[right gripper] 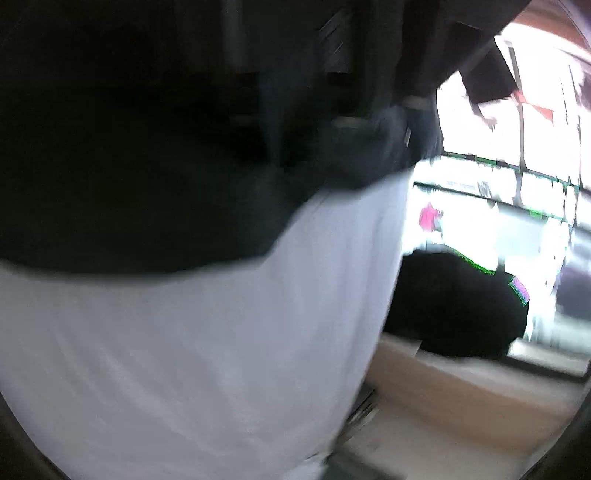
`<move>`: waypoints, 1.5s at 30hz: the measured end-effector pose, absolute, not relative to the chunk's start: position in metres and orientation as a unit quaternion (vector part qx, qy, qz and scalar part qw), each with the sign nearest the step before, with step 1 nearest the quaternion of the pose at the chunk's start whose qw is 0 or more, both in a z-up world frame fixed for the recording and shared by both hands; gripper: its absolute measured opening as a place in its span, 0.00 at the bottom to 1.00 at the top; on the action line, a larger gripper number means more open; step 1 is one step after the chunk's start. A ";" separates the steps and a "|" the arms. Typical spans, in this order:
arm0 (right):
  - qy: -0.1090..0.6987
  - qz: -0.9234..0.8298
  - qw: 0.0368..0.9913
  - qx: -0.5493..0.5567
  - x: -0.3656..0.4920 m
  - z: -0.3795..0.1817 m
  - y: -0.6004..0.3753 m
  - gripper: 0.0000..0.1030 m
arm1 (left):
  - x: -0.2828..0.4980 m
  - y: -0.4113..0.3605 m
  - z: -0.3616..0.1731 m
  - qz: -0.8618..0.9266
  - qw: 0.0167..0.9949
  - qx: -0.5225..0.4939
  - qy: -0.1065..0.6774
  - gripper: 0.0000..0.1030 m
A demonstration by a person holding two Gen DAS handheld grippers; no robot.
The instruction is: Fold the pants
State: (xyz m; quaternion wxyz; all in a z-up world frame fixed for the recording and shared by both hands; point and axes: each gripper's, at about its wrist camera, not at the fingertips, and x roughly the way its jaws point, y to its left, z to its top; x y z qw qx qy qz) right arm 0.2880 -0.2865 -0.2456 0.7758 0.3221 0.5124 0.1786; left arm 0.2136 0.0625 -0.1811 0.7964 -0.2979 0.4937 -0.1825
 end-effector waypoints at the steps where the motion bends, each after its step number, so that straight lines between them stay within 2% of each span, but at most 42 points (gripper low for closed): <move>1: 0.489 0.146 0.784 0.354 0.294 -0.247 -0.310 0.00 | 0.215 0.063 -0.182 -0.179 0.797 -0.297 0.494 0.13; 2: 0.470 0.101 0.798 0.362 0.294 -0.244 -0.329 0.00 | 0.214 0.065 -0.183 -0.180 0.797 -0.298 0.494 0.13; 4: 0.444 0.029 0.817 0.368 0.287 -0.234 -0.357 0.08 | 0.213 0.068 -0.184 -0.178 0.797 -0.299 0.493 0.13; 5: 0.433 0.027 0.820 0.374 0.278 -0.224 -0.368 0.21 | 0.213 0.068 -0.185 -0.177 0.798 -0.296 0.493 0.13; 7: 0.422 0.071 0.823 0.372 0.261 -0.209 -0.361 0.28 | 0.216 0.063 -0.181 -0.173 0.802 -0.289 0.493 0.13; 9: 0.429 0.134 0.814 0.367 0.240 -0.202 -0.338 0.46 | 0.216 0.055 -0.178 -0.164 0.808 -0.280 0.492 0.13; 10: 0.439 0.161 0.806 0.362 0.233 -0.204 -0.325 0.47 | 0.215 0.052 -0.176 -0.160 0.810 -0.274 0.493 0.13; 12: 0.456 0.180 0.804 0.337 0.203 -0.217 -0.305 0.45 | 0.216 0.049 -0.175 -0.157 0.813 -0.265 0.494 0.13; 13: 0.459 0.172 0.804 0.336 0.192 -0.225 -0.309 0.36 | 0.216 0.049 -0.174 -0.158 0.813 -0.264 0.495 0.13; 14: 0.447 0.166 0.800 0.365 0.174 -0.236 -0.327 0.13 | 0.216 0.050 -0.176 -0.160 0.812 -0.264 0.495 0.13; 15: 0.442 0.149 0.792 0.393 0.165 -0.243 -0.349 0.00 | 0.217 0.050 -0.177 -0.162 0.813 -0.263 0.494 0.13; 18: 0.389 0.063 0.790 0.469 0.127 -0.250 -0.425 0.00 | 0.219 0.049 -0.178 -0.157 0.814 -0.262 0.494 0.13; 26: 0.231 -0.176 0.806 0.516 -0.004 -0.233 -0.615 0.00 | 0.220 0.044 -0.169 -0.148 0.820 -0.236 0.500 0.13; 27: 0.207 -0.191 0.800 0.529 -0.022 -0.226 -0.635 0.14 | 0.218 0.044 -0.166 -0.142 0.822 -0.228 0.502 0.13; 29: 0.178 -0.180 0.808 0.532 -0.038 -0.207 -0.627 0.30 | 0.214 0.036 -0.149 -0.129 0.832 -0.209 0.497 0.13; 31: 0.180 -0.089 0.823 0.532 -0.035 -0.194 -0.598 0.33 | 0.211 0.024 -0.135 -0.149 0.835 -0.206 0.488 0.13; 34: 0.224 0.010 0.835 0.502 -0.008 -0.200 -0.526 0.41 | 0.213 -0.015 -0.117 -0.199 0.833 -0.183 0.482 0.13; 36: 0.269 0.025 0.829 0.489 0.004 -0.216 -0.503 0.41 | 0.216 -0.044 -0.115 -0.231 0.825 -0.174 0.486 0.13; 37: 0.278 0.011 0.823 0.495 0.006 -0.227 -0.502 0.36 | 0.219 -0.060 -0.116 -0.249 0.819 -0.170 0.488 0.13; 38: 0.271 0.002 0.814 0.513 0.007 -0.231 -0.513 0.21 | 0.222 -0.079 -0.118 -0.268 0.814 -0.160 0.490 0.13; 39: 0.261 -0.010 0.805 0.534 0.002 -0.237 -0.526 0.15 | 0.225 -0.093 -0.120 -0.280 0.810 -0.152 0.493 0.13; 43: 0.209 -0.128 0.801 0.546 -0.009 -0.241 -0.586 0.14 | 0.241 -0.136 -0.150 -0.311 0.771 -0.157 0.534 0.13; 44: 0.199 -0.163 0.797 0.546 -0.026 -0.239 -0.601 0.10 | 0.245 -0.142 -0.160 -0.307 0.766 -0.147 0.546 0.13; 45: 0.185 -0.180 0.792 0.553 -0.039 -0.234 -0.609 0.16 | 0.247 -0.141 -0.166 -0.308 0.764 -0.153 0.547 0.13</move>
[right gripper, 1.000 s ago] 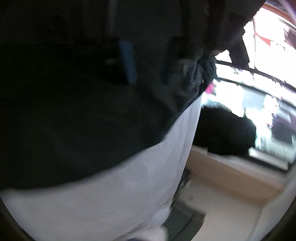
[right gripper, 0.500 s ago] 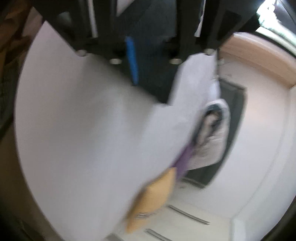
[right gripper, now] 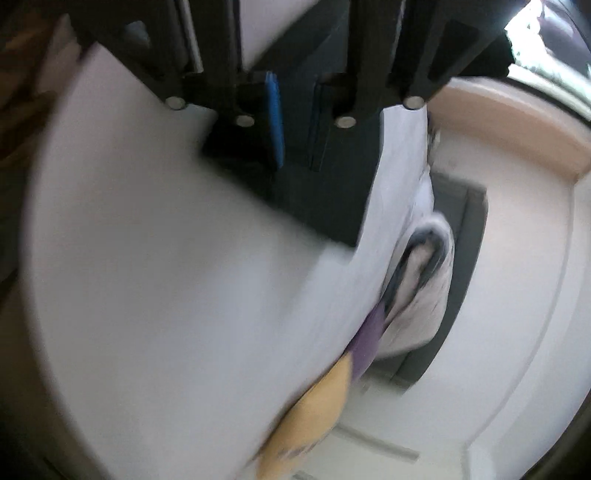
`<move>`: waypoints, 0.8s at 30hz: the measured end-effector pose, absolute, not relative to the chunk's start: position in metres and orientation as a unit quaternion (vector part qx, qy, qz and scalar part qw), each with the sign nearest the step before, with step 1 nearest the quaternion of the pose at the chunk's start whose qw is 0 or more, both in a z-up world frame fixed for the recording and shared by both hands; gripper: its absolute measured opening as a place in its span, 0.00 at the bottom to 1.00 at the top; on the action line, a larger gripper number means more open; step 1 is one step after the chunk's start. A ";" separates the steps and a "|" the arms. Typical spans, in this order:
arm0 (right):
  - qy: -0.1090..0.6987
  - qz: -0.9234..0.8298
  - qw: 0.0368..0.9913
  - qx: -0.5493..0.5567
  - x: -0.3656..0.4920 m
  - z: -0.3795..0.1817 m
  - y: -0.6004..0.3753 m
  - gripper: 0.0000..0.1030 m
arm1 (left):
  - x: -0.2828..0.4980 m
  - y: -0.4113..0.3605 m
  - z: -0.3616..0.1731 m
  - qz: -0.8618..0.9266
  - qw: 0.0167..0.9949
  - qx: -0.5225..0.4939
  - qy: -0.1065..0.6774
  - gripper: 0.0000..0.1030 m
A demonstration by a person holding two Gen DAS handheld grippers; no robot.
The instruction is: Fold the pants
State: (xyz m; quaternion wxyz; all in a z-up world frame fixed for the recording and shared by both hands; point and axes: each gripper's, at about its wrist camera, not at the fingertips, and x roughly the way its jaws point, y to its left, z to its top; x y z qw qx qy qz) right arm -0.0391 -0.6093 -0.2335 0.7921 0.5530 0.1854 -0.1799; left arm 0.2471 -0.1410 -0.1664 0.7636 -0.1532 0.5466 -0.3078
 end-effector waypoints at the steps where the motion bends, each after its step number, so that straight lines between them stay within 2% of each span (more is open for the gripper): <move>1: 0.175 -0.193 0.791 0.554 -0.046 -0.224 -0.627 0.27 | 0.248 -0.133 -0.170 -0.313 0.758 -0.182 0.543 0.13; 2: 0.164 -0.215 0.789 0.552 -0.063 -0.214 -0.630 0.55 | 0.248 -0.127 -0.171 -0.311 0.755 -0.196 0.544 0.13; 3: 0.154 -0.216 0.787 0.557 -0.080 -0.212 -0.635 0.62 | 0.247 -0.120 -0.171 -0.308 0.754 -0.206 0.543 0.13; 6: 0.152 -0.177 0.781 0.580 -0.097 -0.214 -0.627 0.62 | 0.246 -0.097 -0.172 -0.293 0.756 -0.235 0.537 0.13; 11: 0.168 -0.160 0.756 0.612 -0.105 -0.251 -0.630 0.62 | 0.247 -0.091 -0.175 -0.285 0.754 -0.251 0.536 0.13; 17: 0.166 -0.153 0.761 0.608 -0.101 -0.245 -0.639 0.64 | 0.244 -0.090 -0.175 -0.282 0.752 -0.259 0.536 0.15; 18: 0.165 -0.149 0.759 0.612 -0.099 -0.244 -0.638 0.63 | 0.243 -0.090 -0.175 -0.285 0.751 -0.262 0.536 0.21; 20: 0.162 -0.136 0.760 0.614 -0.084 -0.241 -0.637 0.61 | 0.239 -0.084 -0.172 -0.301 0.747 -0.270 0.528 0.42; 21: 0.168 -0.133 0.762 0.611 -0.079 -0.242 -0.636 0.61 | 0.238 -0.087 -0.168 -0.314 0.745 -0.275 0.520 0.60; 22: 0.178 -0.134 0.764 0.606 -0.075 -0.242 -0.635 0.61 | 0.237 -0.089 -0.165 -0.319 0.746 -0.277 0.515 0.72; 24: 0.184 -0.137 0.759 0.610 -0.064 -0.245 -0.637 0.61 | 0.236 -0.093 -0.160 -0.320 0.752 -0.270 0.509 0.77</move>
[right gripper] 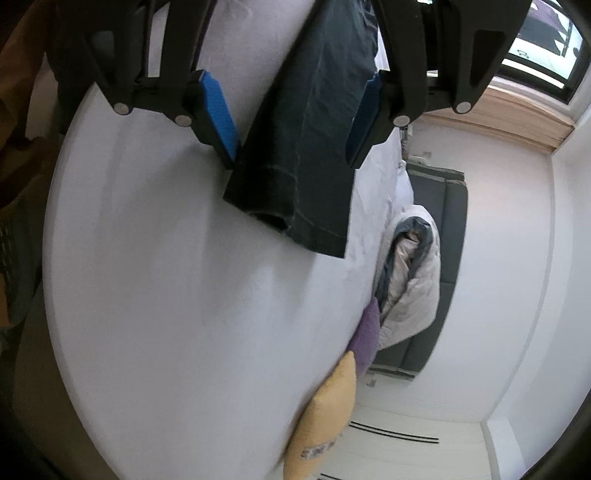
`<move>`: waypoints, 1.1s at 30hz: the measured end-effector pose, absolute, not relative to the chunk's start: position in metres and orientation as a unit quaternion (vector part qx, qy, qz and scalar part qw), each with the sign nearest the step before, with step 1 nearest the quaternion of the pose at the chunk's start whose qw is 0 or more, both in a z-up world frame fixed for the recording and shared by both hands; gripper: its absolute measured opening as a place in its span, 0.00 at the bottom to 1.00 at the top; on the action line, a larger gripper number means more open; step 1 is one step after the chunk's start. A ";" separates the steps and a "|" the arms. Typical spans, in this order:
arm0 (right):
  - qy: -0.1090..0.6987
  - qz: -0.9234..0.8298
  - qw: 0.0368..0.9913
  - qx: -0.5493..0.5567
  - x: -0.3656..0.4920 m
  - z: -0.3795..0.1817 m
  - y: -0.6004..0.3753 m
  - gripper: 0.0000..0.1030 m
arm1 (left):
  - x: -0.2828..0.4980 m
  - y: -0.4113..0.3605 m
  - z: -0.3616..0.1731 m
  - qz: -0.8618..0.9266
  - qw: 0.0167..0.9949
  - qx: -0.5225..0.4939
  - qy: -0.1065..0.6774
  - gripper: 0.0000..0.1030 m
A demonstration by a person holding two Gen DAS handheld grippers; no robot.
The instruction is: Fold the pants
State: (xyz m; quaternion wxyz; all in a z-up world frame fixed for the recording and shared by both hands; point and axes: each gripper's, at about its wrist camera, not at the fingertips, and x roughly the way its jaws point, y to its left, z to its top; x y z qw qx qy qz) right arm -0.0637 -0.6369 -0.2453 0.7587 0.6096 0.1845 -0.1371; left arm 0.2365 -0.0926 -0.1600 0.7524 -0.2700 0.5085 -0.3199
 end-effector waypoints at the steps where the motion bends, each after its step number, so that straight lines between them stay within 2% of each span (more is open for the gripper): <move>1: 0.181 -0.138 0.754 0.616 -0.067 -0.248 -0.637 0.61 | 0.237 -0.095 -0.160 -0.319 0.753 -0.263 0.511 0.77; 4: 0.159 -0.137 0.741 0.638 -0.064 -0.253 -0.645 0.58 | 0.236 -0.095 -0.161 -0.321 0.755 -0.257 0.510 0.77; 7: 0.162 -0.139 0.743 0.634 -0.057 -0.252 -0.649 0.41 | 0.238 -0.089 -0.159 -0.322 0.755 -0.258 0.510 0.77; 8: 0.165 -0.140 0.742 0.635 -0.054 -0.253 -0.650 0.28 | 0.239 -0.089 -0.159 -0.322 0.755 -0.257 0.510 0.77; 9: 0.167 -0.139 0.741 0.636 -0.052 -0.254 -0.651 0.22 | 0.239 -0.088 -0.159 -0.322 0.755 -0.257 0.509 0.77; 11: 0.169 -0.140 0.741 0.635 -0.049 -0.257 -0.649 0.16 | 0.239 -0.087 -0.158 -0.323 0.756 -0.256 0.508 0.77; 21: 0.182 -0.177 0.767 0.590 -0.047 -0.246 -0.642 0.12 | 0.231 -0.094 -0.159 -0.321 0.769 -0.227 0.504 0.77; 30: 0.194 -0.213 0.792 0.538 -0.039 -0.218 -0.626 0.12 | 0.232 -0.087 -0.167 -0.335 0.761 -0.254 0.494 0.77; 33: 0.201 -0.216 0.802 0.519 -0.032 -0.205 -0.617 0.12 | 0.232 -0.083 -0.170 -0.336 0.761 -0.261 0.491 0.71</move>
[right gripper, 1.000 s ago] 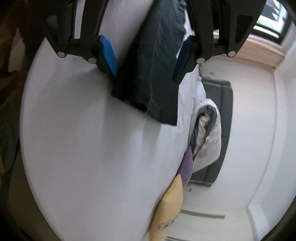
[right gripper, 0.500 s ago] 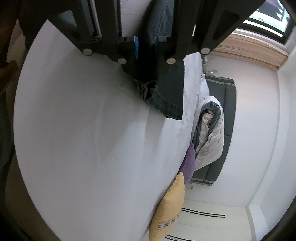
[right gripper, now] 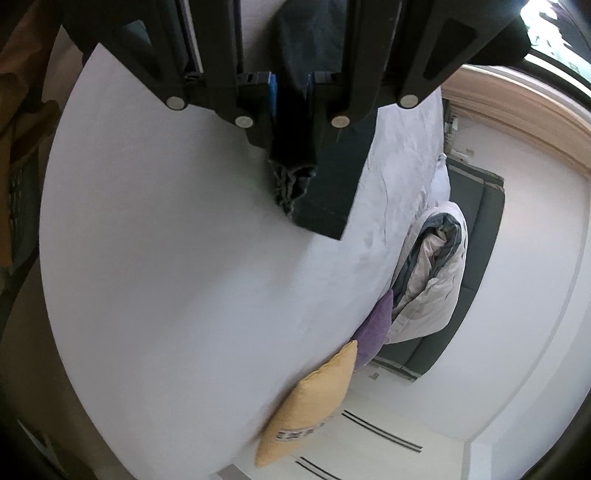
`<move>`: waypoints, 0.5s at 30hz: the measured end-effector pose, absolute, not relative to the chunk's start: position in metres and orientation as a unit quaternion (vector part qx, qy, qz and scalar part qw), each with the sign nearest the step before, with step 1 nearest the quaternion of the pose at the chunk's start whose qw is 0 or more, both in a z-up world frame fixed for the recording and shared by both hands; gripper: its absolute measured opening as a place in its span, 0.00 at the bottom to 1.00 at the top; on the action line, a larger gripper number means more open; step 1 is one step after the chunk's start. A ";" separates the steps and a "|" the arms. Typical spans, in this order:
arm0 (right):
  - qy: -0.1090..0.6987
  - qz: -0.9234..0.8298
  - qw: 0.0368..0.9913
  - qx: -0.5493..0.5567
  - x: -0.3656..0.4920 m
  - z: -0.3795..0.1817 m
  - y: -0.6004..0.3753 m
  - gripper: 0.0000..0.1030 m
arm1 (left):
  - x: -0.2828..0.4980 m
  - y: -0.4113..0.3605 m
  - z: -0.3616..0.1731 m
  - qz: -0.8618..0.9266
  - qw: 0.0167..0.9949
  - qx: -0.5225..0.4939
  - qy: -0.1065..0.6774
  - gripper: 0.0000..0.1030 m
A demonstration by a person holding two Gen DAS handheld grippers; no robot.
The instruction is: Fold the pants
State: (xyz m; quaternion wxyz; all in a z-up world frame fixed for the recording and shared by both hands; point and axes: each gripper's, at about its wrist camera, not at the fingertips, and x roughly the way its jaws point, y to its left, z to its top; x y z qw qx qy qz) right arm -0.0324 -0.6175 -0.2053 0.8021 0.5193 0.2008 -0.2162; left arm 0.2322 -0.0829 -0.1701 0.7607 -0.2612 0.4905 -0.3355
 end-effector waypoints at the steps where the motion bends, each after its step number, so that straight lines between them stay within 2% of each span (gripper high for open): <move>1: 0.204 -0.217 0.806 0.511 -0.030 -0.201 -0.614 0.12 | 0.232 -0.080 -0.171 -0.334 0.760 -0.266 0.489 0.65; 2: 0.211 -0.216 0.815 0.494 -0.023 -0.192 -0.606 0.12 | 0.233 -0.076 -0.174 -0.330 0.759 -0.272 0.491 0.60; 4: 0.224 -0.208 0.838 0.452 -0.011 -0.173 -0.585 0.12 | 0.235 -0.069 -0.180 -0.320 0.757 -0.285 0.494 0.33; 7: 0.258 -0.179 0.882 0.352 0.018 -0.144 -0.532 0.12 | 0.239 -0.058 -0.192 -0.307 0.746 -0.309 0.504 0.19; 12: 0.326 -0.087 0.930 0.147 0.058 -0.119 -0.391 0.12 | 0.241 -0.057 -0.197 -0.310 0.743 -0.313 0.504 0.19; 15: 0.393 -0.036 0.918 0.021 0.078 -0.150 -0.305 0.11 | 0.244 -0.054 -0.200 -0.312 0.740 -0.318 0.504 0.19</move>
